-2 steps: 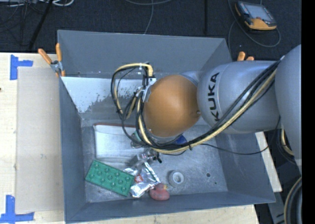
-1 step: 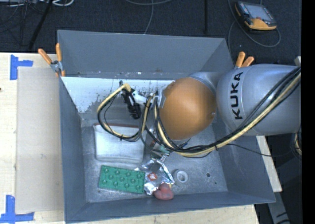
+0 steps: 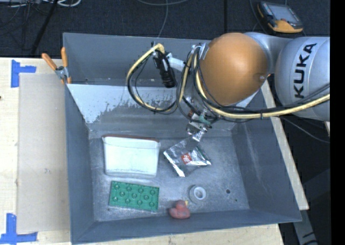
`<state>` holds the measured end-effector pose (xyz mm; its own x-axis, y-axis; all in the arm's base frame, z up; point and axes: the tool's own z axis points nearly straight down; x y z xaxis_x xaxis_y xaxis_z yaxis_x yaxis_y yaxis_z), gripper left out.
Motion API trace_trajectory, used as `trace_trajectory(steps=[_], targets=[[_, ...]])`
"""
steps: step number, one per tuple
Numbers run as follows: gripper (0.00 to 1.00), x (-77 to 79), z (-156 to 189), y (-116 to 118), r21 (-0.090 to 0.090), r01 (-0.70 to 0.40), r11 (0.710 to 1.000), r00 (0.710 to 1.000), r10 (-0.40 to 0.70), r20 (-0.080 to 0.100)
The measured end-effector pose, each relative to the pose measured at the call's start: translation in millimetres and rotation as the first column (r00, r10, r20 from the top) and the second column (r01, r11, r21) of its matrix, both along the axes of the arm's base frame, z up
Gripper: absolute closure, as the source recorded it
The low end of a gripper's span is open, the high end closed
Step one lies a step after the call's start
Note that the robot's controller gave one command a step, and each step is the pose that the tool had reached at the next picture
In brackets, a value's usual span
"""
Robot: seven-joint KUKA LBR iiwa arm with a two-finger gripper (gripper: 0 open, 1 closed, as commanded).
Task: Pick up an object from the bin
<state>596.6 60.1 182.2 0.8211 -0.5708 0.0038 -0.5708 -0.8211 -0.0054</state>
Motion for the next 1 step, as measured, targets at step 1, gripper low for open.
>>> trace_trajectory(steps=[1], targets=[[1.0, -9.8, 218.7, -1.2, 0.0, -0.03, 1.0, 1.0, 0.03, -0.001]])
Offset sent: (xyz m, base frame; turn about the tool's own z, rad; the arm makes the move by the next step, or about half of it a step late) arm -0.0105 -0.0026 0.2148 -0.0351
